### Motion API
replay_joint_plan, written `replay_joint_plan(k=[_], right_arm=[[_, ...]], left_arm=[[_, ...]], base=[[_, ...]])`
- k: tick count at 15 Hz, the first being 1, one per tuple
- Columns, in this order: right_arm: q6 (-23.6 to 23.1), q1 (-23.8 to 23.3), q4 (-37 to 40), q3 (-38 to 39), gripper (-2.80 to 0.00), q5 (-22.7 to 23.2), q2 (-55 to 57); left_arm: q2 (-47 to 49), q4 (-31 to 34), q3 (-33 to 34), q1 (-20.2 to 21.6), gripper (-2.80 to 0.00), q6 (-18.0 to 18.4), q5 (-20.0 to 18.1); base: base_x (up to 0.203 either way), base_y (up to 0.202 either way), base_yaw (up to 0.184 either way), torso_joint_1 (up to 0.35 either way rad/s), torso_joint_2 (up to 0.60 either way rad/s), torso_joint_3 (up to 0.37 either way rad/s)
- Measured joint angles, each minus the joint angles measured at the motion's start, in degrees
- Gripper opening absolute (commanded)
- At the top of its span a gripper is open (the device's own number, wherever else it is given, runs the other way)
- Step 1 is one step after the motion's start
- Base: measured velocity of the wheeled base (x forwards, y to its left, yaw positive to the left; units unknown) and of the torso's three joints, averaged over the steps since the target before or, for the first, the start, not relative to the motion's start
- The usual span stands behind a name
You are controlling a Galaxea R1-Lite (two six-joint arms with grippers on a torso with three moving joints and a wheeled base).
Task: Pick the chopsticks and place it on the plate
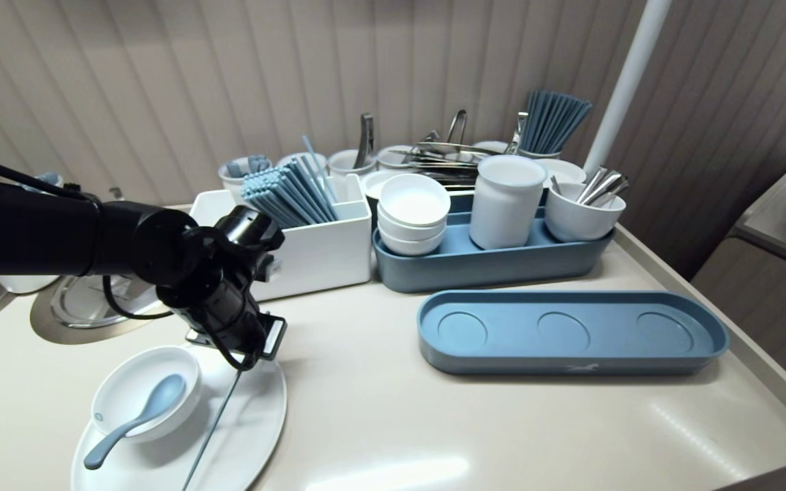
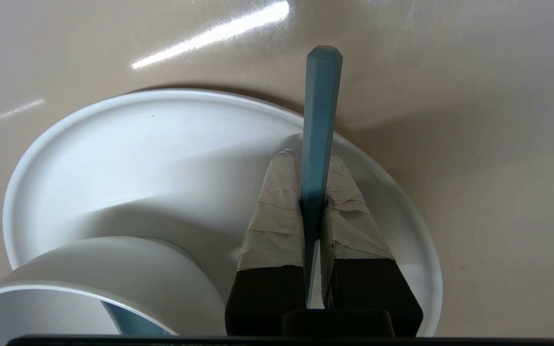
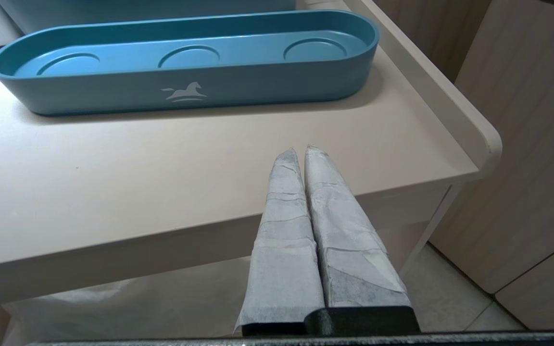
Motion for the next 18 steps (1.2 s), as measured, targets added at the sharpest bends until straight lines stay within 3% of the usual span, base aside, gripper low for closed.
replay_joint_plan(k=[6,7,13,18], right_arm=[[0.0,0.0,0.0,0.0,-2.8,0.0,0.0],[0.0,0.0,0.0,0.0,-2.8,0.0,0.0],[0.0,0.0,0.0,0.0,-2.8,0.0,0.0],[0.0,0.0,0.0,0.0,-2.8,0.0,0.0]], left_arm=[[-1.1,-5.4,4.2,0.1,-2.8,0.2,2.7],[-1.1,-5.5,4.3,0.1,0.0,0.2,3.0],[-1.8,-5.5,3.1,0.1,0.0,0.1,3.0],[-4.1,-2.7,-5.0,-1.0,0.0,-0.1,2.4]], base=[[0.0,0.0,0.0,0.0,0.0,0.0],[0.0,0.0,0.0,0.0,0.0,0.0],[0.0,0.0,0.0,0.0,0.0,0.0],[0.0,0.0,0.0,0.0,0.0,0.0]])
